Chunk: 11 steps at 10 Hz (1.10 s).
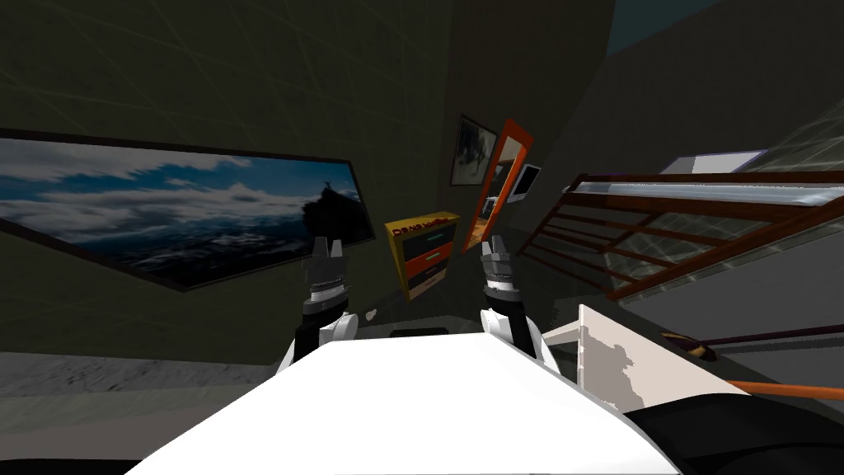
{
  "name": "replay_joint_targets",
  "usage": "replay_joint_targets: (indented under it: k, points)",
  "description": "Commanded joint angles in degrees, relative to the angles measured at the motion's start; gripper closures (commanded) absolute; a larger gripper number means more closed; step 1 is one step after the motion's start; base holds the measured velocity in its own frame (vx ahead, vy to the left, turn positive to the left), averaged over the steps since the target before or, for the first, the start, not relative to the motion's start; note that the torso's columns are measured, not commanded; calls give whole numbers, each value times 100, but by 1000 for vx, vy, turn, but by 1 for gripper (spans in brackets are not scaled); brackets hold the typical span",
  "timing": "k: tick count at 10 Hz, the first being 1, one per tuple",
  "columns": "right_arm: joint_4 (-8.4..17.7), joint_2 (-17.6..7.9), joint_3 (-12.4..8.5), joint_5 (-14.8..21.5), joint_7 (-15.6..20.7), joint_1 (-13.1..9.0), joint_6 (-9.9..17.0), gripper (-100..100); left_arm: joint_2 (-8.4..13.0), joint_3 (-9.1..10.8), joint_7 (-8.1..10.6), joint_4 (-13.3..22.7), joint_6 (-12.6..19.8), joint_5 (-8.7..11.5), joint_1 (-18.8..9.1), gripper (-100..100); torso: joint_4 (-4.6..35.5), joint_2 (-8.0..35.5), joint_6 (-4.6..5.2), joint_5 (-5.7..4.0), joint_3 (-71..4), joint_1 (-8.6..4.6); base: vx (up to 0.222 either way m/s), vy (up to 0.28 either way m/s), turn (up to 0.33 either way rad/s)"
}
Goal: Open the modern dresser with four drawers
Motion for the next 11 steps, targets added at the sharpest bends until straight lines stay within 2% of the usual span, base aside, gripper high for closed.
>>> replay_joint_targets:
  k: [1, 4, 5, 7, 11]
  points:
    - [0, 0, 0, 0, 0, 0, 0, 0, 0, 0, 0, 0, 0, 0, 0, 0, 423, 424, 0, 0, -844, 0, 0, 0, 0]
    - [0, 0, 0, 0, 0, 0, 0, 0, 0, 0, 0, 0, 0, 0, 0, 0, 1692, 1693, 0, 0, -3381, 0, 0, 0, 0]
    - [10, -165, -3, 62, 63, -7, 13, -100, 0, 0, 0, 0, 0, 0, 0, 0, 2114, 2116, 0, 0, -4227, 0, 12, 0, 19]
    - [30, -388, -11, 208, 212, -22, 42, -100, 0, 0, 0, 2, 0, 0, 1, 0, 2359, 2360, 0, 0, -4735, 0, 17, 1, 33]
    - [77, -750, -39, 714, 725, -71, 139, -100, 0, 0, 0, 2, 0, 0, 1, 0, 2382, 2381, 0, 0, -4766, 0, 37, 3, 60]
